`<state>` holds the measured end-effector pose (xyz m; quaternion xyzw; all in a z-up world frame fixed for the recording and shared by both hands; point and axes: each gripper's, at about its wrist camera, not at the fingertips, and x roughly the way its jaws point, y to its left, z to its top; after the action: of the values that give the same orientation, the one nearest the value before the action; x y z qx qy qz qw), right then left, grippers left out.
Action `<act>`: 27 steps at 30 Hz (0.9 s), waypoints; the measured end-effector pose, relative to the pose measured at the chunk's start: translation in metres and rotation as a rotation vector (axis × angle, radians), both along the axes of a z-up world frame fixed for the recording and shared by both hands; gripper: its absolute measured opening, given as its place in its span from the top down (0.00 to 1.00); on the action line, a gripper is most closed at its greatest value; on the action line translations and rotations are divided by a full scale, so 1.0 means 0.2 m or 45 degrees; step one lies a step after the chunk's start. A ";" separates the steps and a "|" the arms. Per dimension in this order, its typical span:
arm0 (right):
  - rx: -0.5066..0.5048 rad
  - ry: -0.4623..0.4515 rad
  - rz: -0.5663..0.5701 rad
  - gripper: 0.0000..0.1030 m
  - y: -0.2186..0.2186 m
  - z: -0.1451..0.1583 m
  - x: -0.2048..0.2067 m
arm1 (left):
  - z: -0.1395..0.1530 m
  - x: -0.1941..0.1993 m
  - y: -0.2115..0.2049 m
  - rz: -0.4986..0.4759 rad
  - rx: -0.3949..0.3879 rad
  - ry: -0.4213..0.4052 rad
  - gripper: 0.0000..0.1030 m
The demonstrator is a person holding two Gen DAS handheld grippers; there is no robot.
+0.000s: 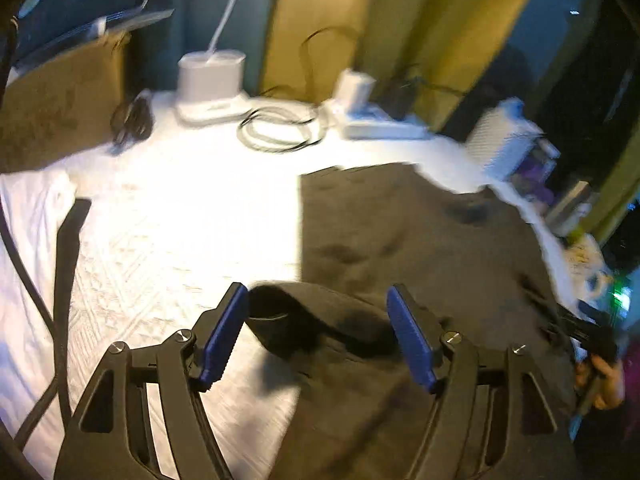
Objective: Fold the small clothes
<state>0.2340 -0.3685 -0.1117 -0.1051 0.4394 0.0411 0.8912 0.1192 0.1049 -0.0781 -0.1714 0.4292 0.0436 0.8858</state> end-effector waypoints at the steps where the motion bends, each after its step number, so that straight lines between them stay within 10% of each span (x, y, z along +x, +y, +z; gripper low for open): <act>1: -0.011 -0.005 0.004 0.00 0.01 0.00 -0.01 | -0.02 0.02 0.02 0.010 -0.017 0.010 0.30; 6: 0.022 0.004 -0.005 0.00 -0.01 0.01 -0.03 | -0.09 0.06 0.01 -0.035 -0.014 0.036 0.32; 8: 0.043 0.009 -0.008 0.00 -0.02 0.02 -0.02 | -0.08 0.05 -0.04 -0.097 -0.009 0.038 0.66; 11: 0.052 -0.002 -0.004 0.00 -0.02 0.04 -0.03 | -0.05 0.03 -0.12 -0.183 0.010 0.026 0.88; 15: 0.062 -0.016 0.013 0.00 -0.01 0.06 -0.03 | 0.00 -0.02 -0.23 -0.281 0.037 0.029 0.95; 22: 0.092 -0.034 0.029 0.00 0.00 0.08 -0.06 | 0.06 -0.05 -0.44 -0.438 0.246 0.077 0.92; 25: 0.113 -0.052 0.031 0.00 -0.01 0.10 -0.08 | 0.08 -0.01 -0.53 -0.484 0.370 0.044 0.45; 27: 0.125 -0.061 0.032 0.00 -0.01 0.11 -0.09 | 0.07 0.02 -0.59 -0.549 0.423 0.038 0.39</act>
<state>0.2170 -0.3714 -0.0904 -0.0677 0.4141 0.0712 0.9049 0.1235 -0.0128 -0.0648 0.0724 0.4556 -0.0738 0.8841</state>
